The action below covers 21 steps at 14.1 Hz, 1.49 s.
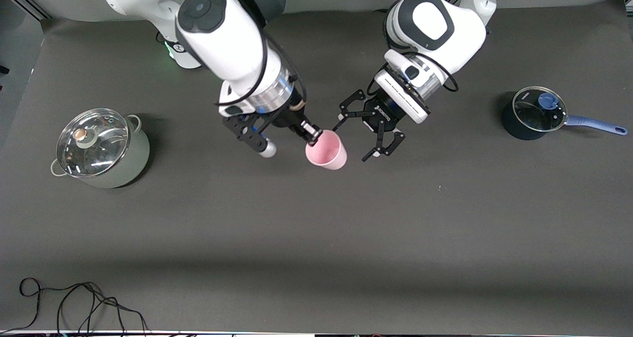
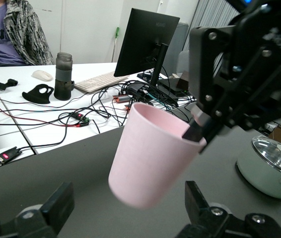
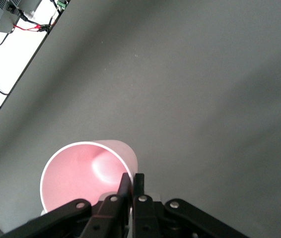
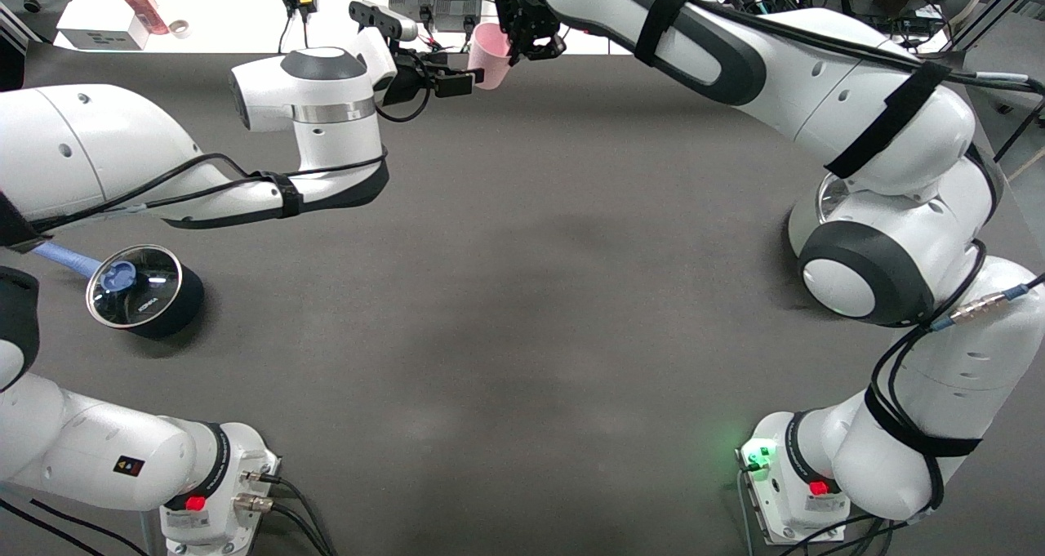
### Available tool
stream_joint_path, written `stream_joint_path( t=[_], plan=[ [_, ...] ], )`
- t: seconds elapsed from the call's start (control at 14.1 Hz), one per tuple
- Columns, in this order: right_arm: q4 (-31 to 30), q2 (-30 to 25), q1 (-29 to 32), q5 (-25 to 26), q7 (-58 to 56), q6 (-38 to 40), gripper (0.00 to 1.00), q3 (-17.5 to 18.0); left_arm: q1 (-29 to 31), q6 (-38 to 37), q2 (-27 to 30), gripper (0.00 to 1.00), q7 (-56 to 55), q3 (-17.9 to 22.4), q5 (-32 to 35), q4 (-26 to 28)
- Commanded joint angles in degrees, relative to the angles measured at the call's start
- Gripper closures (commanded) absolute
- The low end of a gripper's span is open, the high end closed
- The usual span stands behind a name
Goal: Transfer pink cup from left to right arm
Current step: 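Carry the cup with the right gripper while the left gripper withdraws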
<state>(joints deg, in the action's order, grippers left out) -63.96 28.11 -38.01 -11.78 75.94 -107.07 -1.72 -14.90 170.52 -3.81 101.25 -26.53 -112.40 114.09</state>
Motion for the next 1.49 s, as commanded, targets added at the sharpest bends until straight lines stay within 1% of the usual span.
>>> stream_joint_path(
  t=[0.0,0.14,0.28,0.35,0.43,0.57,0.64,0.78,0.85,0.99,1.21,1.28,1.35,1.42],
  plan=[
    [-0.7,-0.2,2.1,0.7,-5.9,0.5,1.0,0.1,0.7,-2.2,5.0,0.01,0.6,-0.2,1.7,5.8],
    [-2.2,-0.2,3.7,0.7,-11.2,0.5,1.0,0.1,0.7,-2.3,7.1,0.01,1.8,-0.2,1.8,8.4],
    [-4.6,-0.4,6.0,0.8,-17.9,0.5,1.0,0.1,1.2,-4.5,9.5,0.01,1.7,0.2,1.8,11.7],
    [-6.0,-0.9,7.4,0.8,-20.5,0.6,1.0,0.0,1.5,-5.6,10.4,0.01,1.7,1.6,1.9,13.1],
    [-6.9,-1.2,8.9,1.1,-23.9,2.4,1.0,0.0,1.6,-7.4,10.6,0.01,1.7,3.2,2.5,14.4],
    [-7.3,-1.8,12.2,3.9,-32.7,8.4,1.0,0.0,1.6,-13.2,10.0,0.01,1.5,8.6,4.0,16.0],
    [-7.3,-1.8,13.8,4.8,-36.2,10.4,1.0,0.0,2.1,-16.9,8.8,0.01,1.1,11.7,6.3,16.2],
    [-8.7,-2.1,17.0,5.0,-41.4,11.8,1.0,0.0,4.9,-26.8,5.8,0.01,-3.4,16.9,15.0,16.0],
    [-10.5,-3.0,18.4,5.8,-44.4,11.7,1.0,0.0,7.8,-33.0,4.3,0.01,-9.0,18.3,22.3,15.0],
    [-14.8,-4.9,20.9,8.3,-50.4,11.3,1.0,0.0,15.9,-45.0,1.6,0.01,-20.7,18.5,37.3,10.0],
    [-20.0,-6.6,23.9,10.5,-56.1,9.3,1.0,0.0,25.7,-62.1,-2.4,0.01,-32.3,18.5,53.1,0.5],
    [-22.1,-7.0,25.0,11.7,-58.2,8.0,1.0,-0.1,28.3,-68.1,-3.6,0.01,-35.7,18.5,58.9,-3.0],
    [-25.1,-8.1,25.2,12.1,-60.3,5.8,1.0,-1.1,30.5,-74.0,-4.5,0.0,-40.0,18.5,64.4,-6.7],
    [-29.2,-9.3,25.2,12.1,-61.4,1.8,1.0,-2.2,31.5,-77.7,-4.8,0.0,-44.5,18.5,69.6,-10.0]
  ],
)
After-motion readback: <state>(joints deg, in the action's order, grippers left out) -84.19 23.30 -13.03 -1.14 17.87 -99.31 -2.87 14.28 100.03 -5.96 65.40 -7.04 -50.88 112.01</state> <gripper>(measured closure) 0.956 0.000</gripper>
